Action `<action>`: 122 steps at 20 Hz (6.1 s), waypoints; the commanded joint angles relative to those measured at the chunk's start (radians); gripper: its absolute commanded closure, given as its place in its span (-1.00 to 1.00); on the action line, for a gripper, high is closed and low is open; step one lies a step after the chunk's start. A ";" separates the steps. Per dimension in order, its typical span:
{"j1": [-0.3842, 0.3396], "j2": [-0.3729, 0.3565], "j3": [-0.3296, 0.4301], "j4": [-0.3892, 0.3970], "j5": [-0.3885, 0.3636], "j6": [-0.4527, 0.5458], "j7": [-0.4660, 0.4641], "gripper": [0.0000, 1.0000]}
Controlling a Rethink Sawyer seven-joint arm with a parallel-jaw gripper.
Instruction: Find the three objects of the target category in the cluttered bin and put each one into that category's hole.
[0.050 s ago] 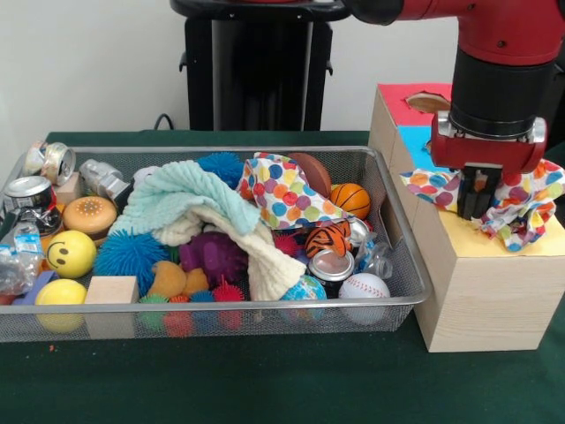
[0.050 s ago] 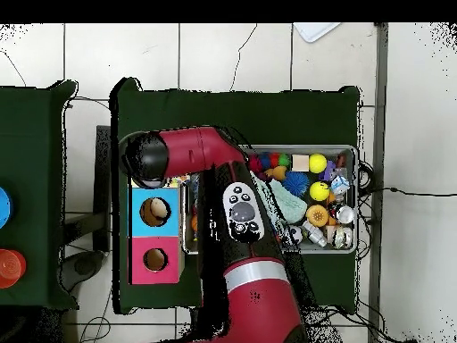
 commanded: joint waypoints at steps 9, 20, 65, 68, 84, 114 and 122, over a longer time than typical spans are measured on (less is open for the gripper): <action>0.068 -0.009 0.039 -0.033 0.124 0.304 0.099 1.00; 0.081 0.186 -0.002 -0.055 0.066 -0.027 0.078 1.00; -0.077 0.197 0.064 0.016 -0.047 -0.028 -0.098 1.00; -0.084 0.221 0.090 0.008 -0.029 -0.022 -0.101 1.00; -0.034 0.062 0.104 0.099 0.105 0.157 0.021 1.00; 0.121 0.339 -0.095 -0.180 -0.086 -0.063 0.031 1.00; 0.120 0.401 -0.098 -0.206 -0.072 -0.123 0.054 1.00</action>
